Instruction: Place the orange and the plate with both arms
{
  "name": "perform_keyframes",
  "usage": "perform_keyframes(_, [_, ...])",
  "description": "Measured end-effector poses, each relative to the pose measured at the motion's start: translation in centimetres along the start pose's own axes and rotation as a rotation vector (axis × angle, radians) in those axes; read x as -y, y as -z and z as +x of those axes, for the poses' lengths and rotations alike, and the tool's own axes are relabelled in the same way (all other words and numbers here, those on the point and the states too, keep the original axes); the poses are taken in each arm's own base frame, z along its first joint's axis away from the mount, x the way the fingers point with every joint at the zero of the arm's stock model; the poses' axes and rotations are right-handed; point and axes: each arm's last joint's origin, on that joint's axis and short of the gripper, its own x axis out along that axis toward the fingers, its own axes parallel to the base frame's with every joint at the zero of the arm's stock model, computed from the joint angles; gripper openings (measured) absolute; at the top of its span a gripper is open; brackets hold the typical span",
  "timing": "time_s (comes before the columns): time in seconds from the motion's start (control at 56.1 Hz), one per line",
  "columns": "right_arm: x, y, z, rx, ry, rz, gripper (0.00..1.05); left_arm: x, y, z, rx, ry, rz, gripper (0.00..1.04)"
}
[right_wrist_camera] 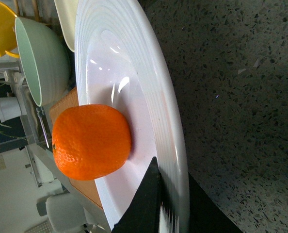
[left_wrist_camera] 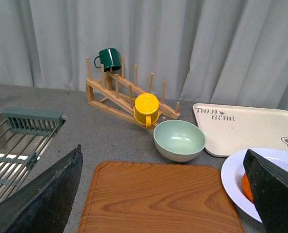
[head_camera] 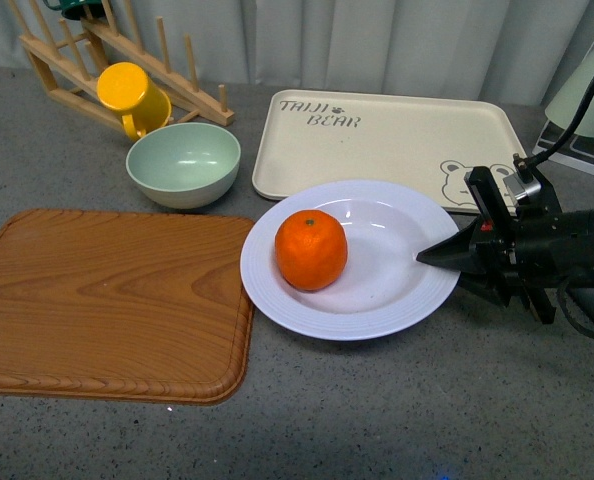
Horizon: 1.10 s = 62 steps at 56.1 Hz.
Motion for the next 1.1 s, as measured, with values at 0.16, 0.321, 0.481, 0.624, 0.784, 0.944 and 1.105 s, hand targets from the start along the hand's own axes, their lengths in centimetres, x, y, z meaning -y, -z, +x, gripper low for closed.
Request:
perform_keyframes(0.16, [-0.3,0.1,-0.5,0.043,-0.037,0.021,0.03,0.0,0.0,0.0,0.0,0.0,0.0,0.98])
perform_keyframes(0.321, [-1.2,-0.4,-1.5,0.096,-0.123,0.041,0.03,0.0,0.0,0.0,0.0,0.0,0.0,0.98])
perform_keyframes(0.481, [-2.0,-1.1,-1.8,0.16,-0.184,0.048,0.03,0.0,0.0,0.0,0.0,0.0,0.0,0.98])
perform_keyframes(0.624, [-2.7,-2.3,-0.8,0.269,-0.215,0.085,0.03,0.0,0.0,0.0,0.0,0.0,0.0,0.98])
perform_keyframes(0.784, [-3.1,-2.9,1.3,0.35,-0.212,0.15,0.03,0.0,0.0,0.0,0.0,0.0,0.0,0.98])
perform_keyframes(0.944, [-3.4,-3.0,4.3,0.412,-0.2,0.219,0.03,0.0,0.0,0.0,0.0,0.0,0.0,0.98])
perform_keyframes(1.105, [-3.4,-3.3,6.5,0.464,-0.183,0.275,0.03,0.0,0.0,0.0,0.0,0.0,0.0,0.98])
